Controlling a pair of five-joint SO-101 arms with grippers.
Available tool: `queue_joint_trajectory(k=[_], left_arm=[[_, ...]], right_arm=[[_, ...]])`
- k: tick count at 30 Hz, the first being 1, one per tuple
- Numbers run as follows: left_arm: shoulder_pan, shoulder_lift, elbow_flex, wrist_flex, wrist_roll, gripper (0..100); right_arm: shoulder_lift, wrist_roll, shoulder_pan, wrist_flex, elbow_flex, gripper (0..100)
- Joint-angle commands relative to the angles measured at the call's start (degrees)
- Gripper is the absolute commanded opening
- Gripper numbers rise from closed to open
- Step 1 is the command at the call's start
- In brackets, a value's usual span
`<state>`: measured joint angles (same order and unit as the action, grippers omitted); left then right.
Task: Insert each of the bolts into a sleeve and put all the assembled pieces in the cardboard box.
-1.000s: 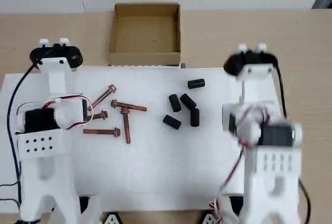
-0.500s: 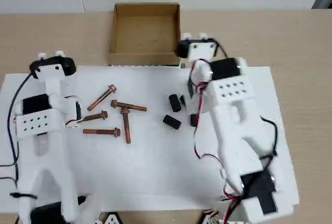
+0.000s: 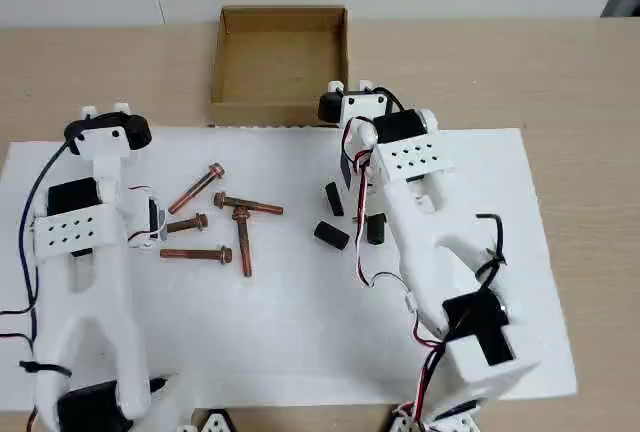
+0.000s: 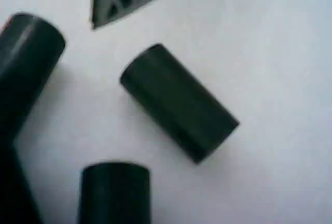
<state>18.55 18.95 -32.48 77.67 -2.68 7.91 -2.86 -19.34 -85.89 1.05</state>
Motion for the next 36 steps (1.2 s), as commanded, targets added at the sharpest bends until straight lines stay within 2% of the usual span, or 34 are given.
queue_joint_trajectory(k=[1,23,26,28,36], left_arm=[[0.0,-0.09,2.68,-0.09,-1.05,12],[-0.09,-0.18,2.68,-0.09,-1.14,12],[-0.09,-0.18,2.68,-0.09,-1.14,12],[-0.09,-0.18,2.68,0.09,-1.14,12],[0.0,0.26,2.59,0.35,-0.7,11]], right_arm=[[1.36,-0.53,-0.04,1.19,-2.64,12.5],[12.53,-0.09,2.77,5.93,-2.64,12.1],[12.88,-0.09,2.59,6.02,-2.64,6.9],[12.79,-0.09,2.59,6.02,-2.64,0.0],[8.75,-0.09,2.95,1.63,-4.22,0.5]])
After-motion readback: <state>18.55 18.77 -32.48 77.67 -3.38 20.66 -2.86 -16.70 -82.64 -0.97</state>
